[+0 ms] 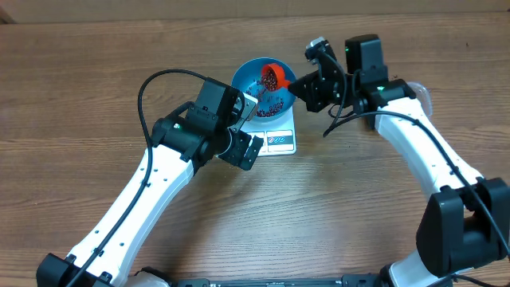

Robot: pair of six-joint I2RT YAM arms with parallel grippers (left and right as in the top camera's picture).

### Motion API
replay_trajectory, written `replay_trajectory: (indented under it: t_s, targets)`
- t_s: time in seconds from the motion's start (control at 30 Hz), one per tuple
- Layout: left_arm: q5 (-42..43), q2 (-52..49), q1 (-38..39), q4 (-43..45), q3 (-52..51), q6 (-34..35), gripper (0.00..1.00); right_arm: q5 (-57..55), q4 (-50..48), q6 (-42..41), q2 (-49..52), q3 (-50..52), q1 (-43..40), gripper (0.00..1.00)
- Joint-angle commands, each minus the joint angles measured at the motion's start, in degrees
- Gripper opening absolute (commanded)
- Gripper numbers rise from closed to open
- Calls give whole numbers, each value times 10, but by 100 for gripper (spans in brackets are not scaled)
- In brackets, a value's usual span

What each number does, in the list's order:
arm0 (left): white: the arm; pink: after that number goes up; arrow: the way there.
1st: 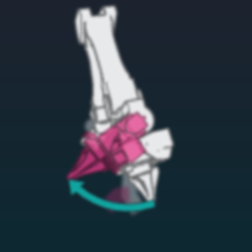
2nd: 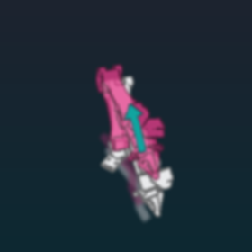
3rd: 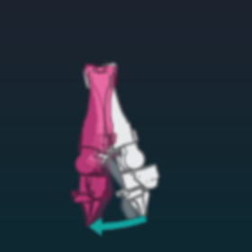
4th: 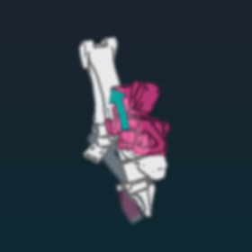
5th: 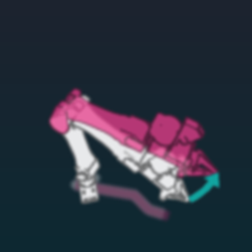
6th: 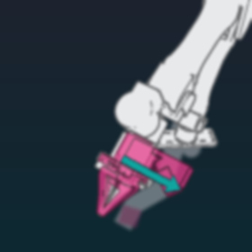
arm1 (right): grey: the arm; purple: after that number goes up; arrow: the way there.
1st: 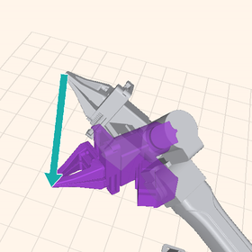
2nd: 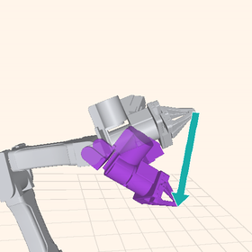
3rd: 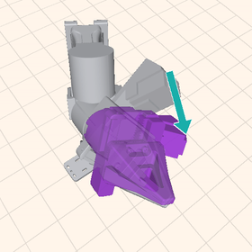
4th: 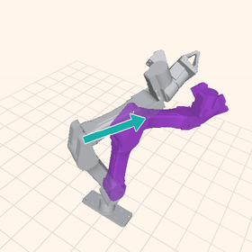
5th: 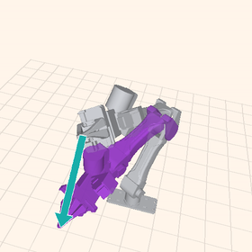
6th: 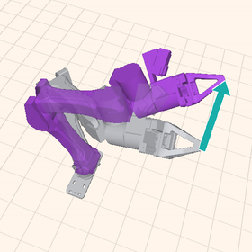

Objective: Scoop item into bowl and weigh 150g on scale
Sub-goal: 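Tilt the cup to pour beans into the teal bowl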

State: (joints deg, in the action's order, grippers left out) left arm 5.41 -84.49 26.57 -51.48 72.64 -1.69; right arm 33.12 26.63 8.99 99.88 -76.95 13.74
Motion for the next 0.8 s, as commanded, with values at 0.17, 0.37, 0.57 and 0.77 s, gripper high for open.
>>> replay_trajectory:
  t_s: [0.17,0.37,0.57,0.77]
  targets:
    - [6,13,-3,1,2,-5,100,-79,10,3,-30,-16,26,4]
    - [6,13,-3,1,2,-5,100,-90,10,3,-45,-16,32,4]
    - [6,13,-3,1,2,-5,100,-127,14,16,-62,-16,51,4]
    - [6,13,-3,1,2,-5,100,-209,34,36,-62,-16,81,4]
